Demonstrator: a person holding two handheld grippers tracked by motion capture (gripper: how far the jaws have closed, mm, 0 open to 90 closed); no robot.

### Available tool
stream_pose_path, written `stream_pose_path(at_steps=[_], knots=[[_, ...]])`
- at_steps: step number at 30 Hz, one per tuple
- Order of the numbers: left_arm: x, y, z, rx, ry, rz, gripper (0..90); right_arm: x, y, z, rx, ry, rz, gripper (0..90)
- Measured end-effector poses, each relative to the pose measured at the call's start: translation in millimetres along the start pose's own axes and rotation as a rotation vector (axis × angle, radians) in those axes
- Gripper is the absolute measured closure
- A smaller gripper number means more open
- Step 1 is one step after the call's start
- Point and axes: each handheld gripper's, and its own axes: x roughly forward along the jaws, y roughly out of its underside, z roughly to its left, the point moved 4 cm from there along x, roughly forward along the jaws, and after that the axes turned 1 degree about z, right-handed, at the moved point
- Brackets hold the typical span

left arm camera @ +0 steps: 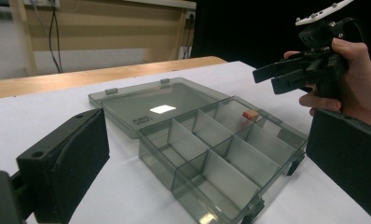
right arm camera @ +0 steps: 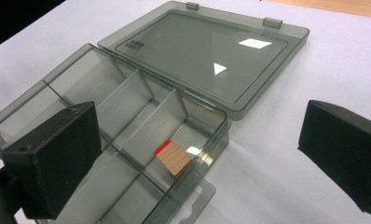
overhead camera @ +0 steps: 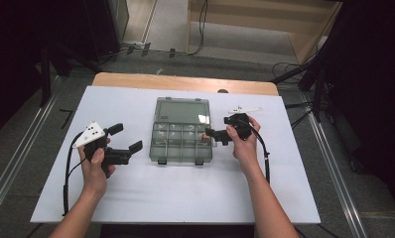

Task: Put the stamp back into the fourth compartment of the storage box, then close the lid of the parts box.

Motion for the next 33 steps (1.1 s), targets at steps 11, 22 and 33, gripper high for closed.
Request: stream_pose_path(at_steps=[11,22,33], knots=[[23.1,-0.8,3.5,-0.001,0.01,0.046,0.0,-4.6,2.9,-10.1,0.036,0.007,-0.027,0.0],[50.1,-9.3,21.6,-0.061,0.017,0.057,0.0,2.5,-0.8,-16.3,0.104,-0.034,-0.067,0.0],[81.7,-12.2,45.4,-0.111,-0.021,0.106,5.5,8.3,-5.1,-23.5,0.152,-0.07,-0.077,0.0]])
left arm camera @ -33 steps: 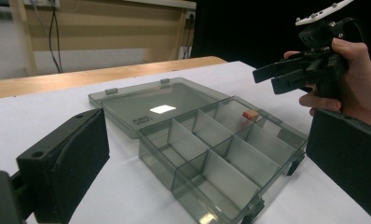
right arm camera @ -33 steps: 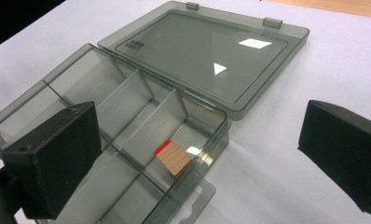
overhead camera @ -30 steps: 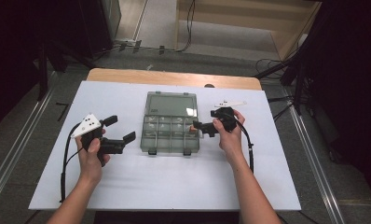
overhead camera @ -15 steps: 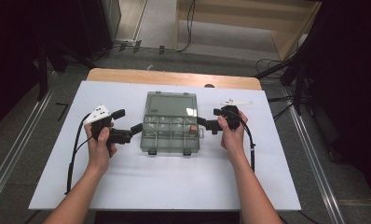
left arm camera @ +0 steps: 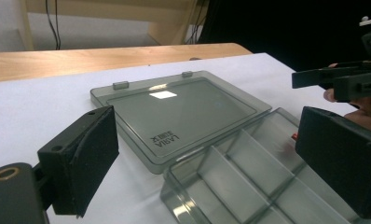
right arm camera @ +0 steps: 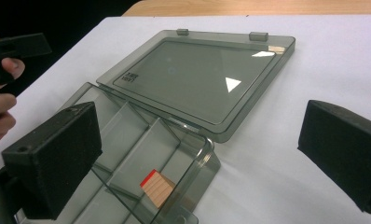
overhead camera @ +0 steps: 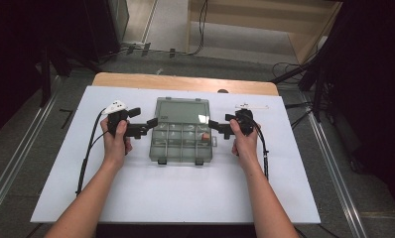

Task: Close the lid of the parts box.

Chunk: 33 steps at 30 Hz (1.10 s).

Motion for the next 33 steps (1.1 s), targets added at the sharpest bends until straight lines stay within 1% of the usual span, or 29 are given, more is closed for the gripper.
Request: stream_pose_path(at_steps=[1,2,3,5,6,7,8,10,11,13,14,15,16,17,18,19,20,22,23,25,27,28,29,30,33], knots=[[0.6,-1.2,1.0,-0.011,0.008,-0.006,5.5,1.3,-0.7,-0.5,0.004,-0.002,0.009,0.0],[0.6,-1.2,1.0,-0.011,0.008,-0.006,5.5,1.3,-0.7,-0.5,0.004,-0.002,0.009,0.0],[0.8,-2.3,2.3,-0.017,0.017,-0.011,5.5,2.2,-1.7,-0.6,0.003,-0.008,0.013,0.0],[3.4,-4.1,4.8,-0.031,0.003,0.004,5.5,3.5,-7.5,-0.7,0.009,-0.022,0.016,0.0],[5.4,-4.9,6.1,-0.036,-0.004,0.014,6.7,4.2,-9.7,-0.4,0.013,-0.029,0.01,0.7],[9.2,-6.4,9.1,-0.047,-0.024,0.035,10.2,5.1,-11.4,-0.3,0.017,-0.027,0.016,2.0],[9.2,-6.4,9.1,-0.047,-0.024,0.035,12.7,5.1,-11.4,-0.3,0.017,-0.027,0.016,2.0],[12.6,-8.5,11.6,-0.076,-0.017,0.037,12.9,9.1,-13.2,0.8,0.014,-0.024,0.031,2.1],[14.6,-9.6,12.7,-0.086,-0.018,0.047,13.3,10.4,-13.6,1.3,0.013,-0.024,0.039,2.5],[19.1,-11.3,12.8,-0.08,-0.024,0.073,16.7,14.5,-14.6,1.7,0.016,-0.024,0.047,3.0],[22.5,-11.5,13.7,-0.089,-0.034,0.088,19.5,16.7,-16.0,0.9,0.037,-0.029,0.048,4.7],[22.5,-11.5,13.7,-0.089,-0.034,0.088,21.3,18.3,-16.6,0.2,0.051,-0.042,0.046,4.7],[26.8,-10.6,15.2,-0.104,-0.032,0.106,22.2,20.0,-16.8,-0.3,0.064,-0.052,0.05,4.9],[29.4,-9.7,15.7,-0.109,-0.043,0.115,23.5,21.9,-16.8,-1.1,0.074,-0.052,0.059,6.0],[32.3,-8.6,17.0,-0.116,-0.057,0.125,24.9,23.9,-16.6,-1.9,0.08,-0.043,0.066,8.4],[34.8,-7.7,19.0,-0.134,-0.07,0.138,25.5,25.8,-16.4,-2.7,0.083,-0.033,0.073,12.1],[37.2,-6.8,21.4,-0.148,-0.073,0.146,29.4,27.4,-16.2,-3.4,0.088,-0.024,0.079,12.5],[41.4,-5.4,23.7,-0.171,-0.058,0.159,32.1,30.1,-16.3,-4.2,0.093,-0.025,0.087,17.5],[42.9,-4.6,24.5,-0.171,-0.058,0.171,32.9,30.8,-16.5,-4.7,0.091,-0.019,0.088,20.8],[46.5,-3.3,24.5,-0.179,-0.053,0.178,35.5,32.0,-16.8,-5.8,0.091,-0.008,0.087,25.6],[49.0,-2.2,24.6,-0.19,-0.056,0.18,37.3,33.4,-16.9,-7.7,0.1,-0.009,0.087,31.4],[49.0,-2.2,24.6,-0.19,-0.056,0.18,38.1,34.5,-16.8,-9.2,0.105,-0.002,0.089,33.0],[50.5,-1.3,25.1,-0.199,-0.062,0.182,38.1,34.5,-16.8,-9.2,0.105,-0.002,0.089,33.0],[53.8,1.9,25.9,-0.21,-0.074,0.197,40.2,37.1,-16.1,-12.1,0.122,0.006,0.088,36.3],[59.1,6.6,28.0,-0.23,-0.097,0.222,41.4,40.7,-15.6,-15.4,0.154,0.007,0.09,38.8]])
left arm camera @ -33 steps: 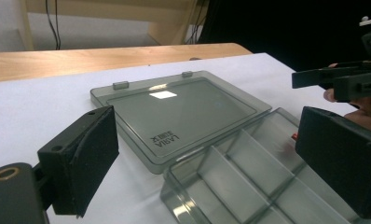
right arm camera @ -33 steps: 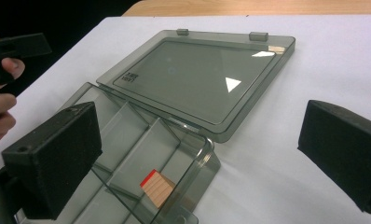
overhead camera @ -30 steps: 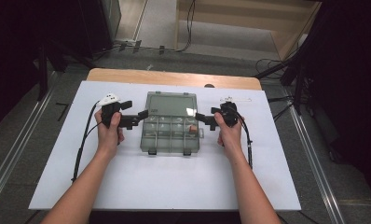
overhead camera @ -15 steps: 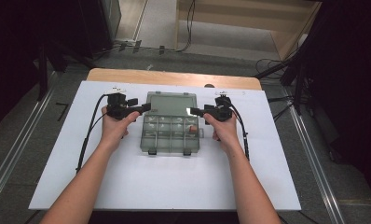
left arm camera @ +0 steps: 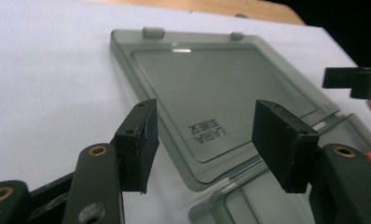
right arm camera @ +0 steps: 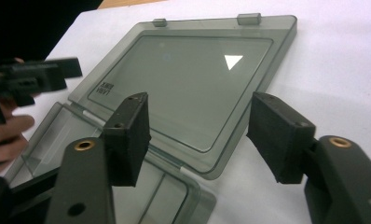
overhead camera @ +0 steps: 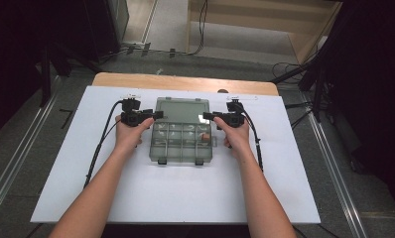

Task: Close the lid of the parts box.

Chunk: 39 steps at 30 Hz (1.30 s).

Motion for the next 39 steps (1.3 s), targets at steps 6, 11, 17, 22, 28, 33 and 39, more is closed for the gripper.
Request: stream_pose_path(at_steps=[6,11,17,22,28,33,39], knots=[[5.7,2.6,-1.7,-0.012,0.008,0.008,43.1,10.7,3.8,-1.4,0.005,0.016,0.049,40.5],[11.0,6.4,-0.1,-0.023,-0.009,0.028,42.8,17.5,8.2,-4.2,0.021,0.033,0.069,40.8],[14.8,8.3,0.5,-0.058,-0.02,0.024,42.6,22.4,10.8,-7.0,0.041,0.026,0.068,43.1],[13.9,7.2,1.7,-0.069,-0.016,0.022,45.4,23.3,10.4,-7.6,0.037,0.029,0.058,49.1],[10.2,4.5,6.5,-0.085,0.017,0.016,59.4,17.2,8.3,-6.7,0.002,0.049,0.024,57.7],[1.1,-0.1,5.7,-0.039,0.017,-0.021,69.8,7.4,3.6,-3.8,-0.05,0.071,-0.005,68.9],[-8.9,-3.4,4.9,0.02,0.018,-0.041,83.3,-3.2,3.7,-0.8,-0.099,0.083,-0.044,80.2]])
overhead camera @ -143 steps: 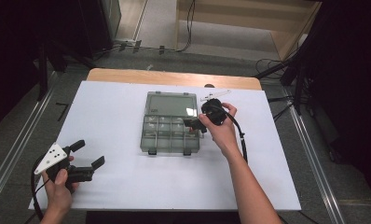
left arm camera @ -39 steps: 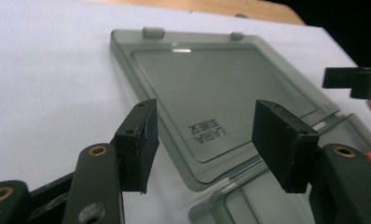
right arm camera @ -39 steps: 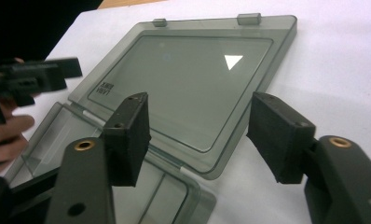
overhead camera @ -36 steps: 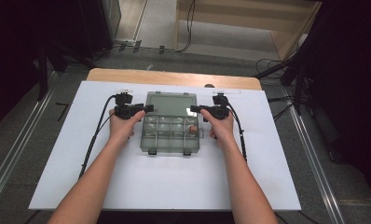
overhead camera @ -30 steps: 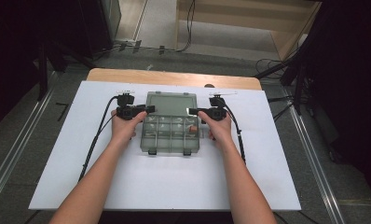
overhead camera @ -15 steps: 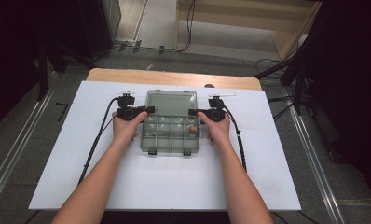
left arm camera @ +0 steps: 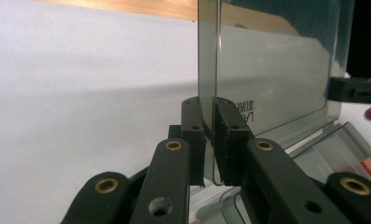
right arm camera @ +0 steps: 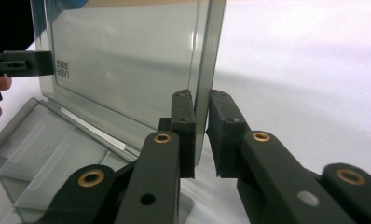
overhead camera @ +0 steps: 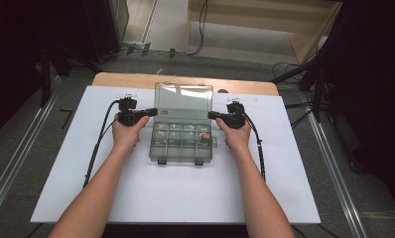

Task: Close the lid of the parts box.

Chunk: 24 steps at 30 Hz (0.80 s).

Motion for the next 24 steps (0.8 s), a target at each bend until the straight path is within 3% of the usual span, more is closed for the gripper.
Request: stream_pose_path(at_steps=[2,5,11,12,14,17,21,24], knots=[[-0.4,0.1,-0.8,0.002,-0.002,-0.004,83.4,-1.2,-0.1,2.5,-0.027,0.021,-0.003,80.6],[0.0,-0.6,1.0,0.001,0.008,-0.005,82.8,-1.6,0.6,2.0,-0.043,0.014,-0.017,80.9],[-4.5,-10.9,1.3,-0.024,-0.01,-0.079,74.3,-2.3,2.5,4.1,-0.078,0.028,-0.045,80.9],[-5.5,-18.1,-0.5,0.011,-0.033,-0.073,74.2,-2.6,3.4,5.6,-0.094,0.039,-0.056,81.0],[-7.4,-26.8,-2.9,0.036,-0.058,-0.079,73.5,-2.9,3.5,6.0,-0.102,0.042,-0.058,81.0],[-12.6,-39.4,-9.2,0.032,-0.042,-0.137,73.4,-3.2,4.2,7.7,-0.125,0.055,-0.073,81.2],[-6.2,-42.1,-11.9,0.059,-0.055,-0.102,75.3,-2.9,5.3,7.1,-0.138,0.053,-0.089,81.3],[-6.4,-40.5,-10.5,0.043,-0.056,-0.109,81.8,-3.1,5.8,7.9,-0.139,0.058,-0.088,81.0]])
